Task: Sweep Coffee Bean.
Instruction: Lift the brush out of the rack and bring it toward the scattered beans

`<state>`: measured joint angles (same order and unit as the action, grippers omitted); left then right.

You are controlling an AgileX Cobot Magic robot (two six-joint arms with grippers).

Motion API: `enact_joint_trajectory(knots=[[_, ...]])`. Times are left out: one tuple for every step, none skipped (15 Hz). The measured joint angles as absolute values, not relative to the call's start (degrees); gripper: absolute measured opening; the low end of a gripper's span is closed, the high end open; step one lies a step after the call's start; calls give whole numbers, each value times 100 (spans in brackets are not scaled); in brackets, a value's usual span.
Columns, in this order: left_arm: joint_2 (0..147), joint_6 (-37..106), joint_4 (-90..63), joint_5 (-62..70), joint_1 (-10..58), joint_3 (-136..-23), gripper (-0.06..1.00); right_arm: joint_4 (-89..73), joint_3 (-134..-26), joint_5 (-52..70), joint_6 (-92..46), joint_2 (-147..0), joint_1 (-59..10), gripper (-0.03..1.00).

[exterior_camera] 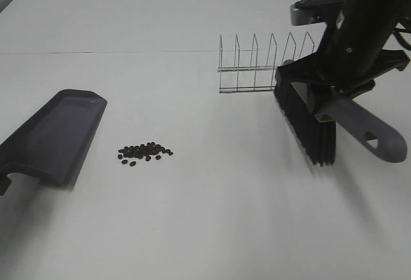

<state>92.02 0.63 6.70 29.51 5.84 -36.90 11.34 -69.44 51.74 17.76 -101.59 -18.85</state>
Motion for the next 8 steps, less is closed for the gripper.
enact_joint_trajectory(knots=[[9202,46,773,2951,613,-3690,33,1536,-6984,5008,2172,-10531,-2343,36],[9202,46,900,2945,705,-3690,33,1633,-7087,5002,2217,-10720,-2510,36],[9202,0,985,2939,819,-3690,33,1656,-7214,5002,2252,-10926,-2659,36],[9202,-92,1031,2939,917,-3690,33,1662,-7294,5002,2257,-11018,-2722,36],[9213,-172,1060,2945,985,-3690,33,1667,-7443,5008,2257,-11161,-2830,36],[9225,-189,1071,2956,1003,-3690,33,1662,-7592,5036,2257,-11287,-2916,36],[9288,-206,1089,2991,1020,-3690,33,1656,-7752,5065,2246,-11419,-3002,36],[9425,-229,1106,3077,1031,-3690,33,1593,-7901,5094,2172,-11522,-3088,36]])
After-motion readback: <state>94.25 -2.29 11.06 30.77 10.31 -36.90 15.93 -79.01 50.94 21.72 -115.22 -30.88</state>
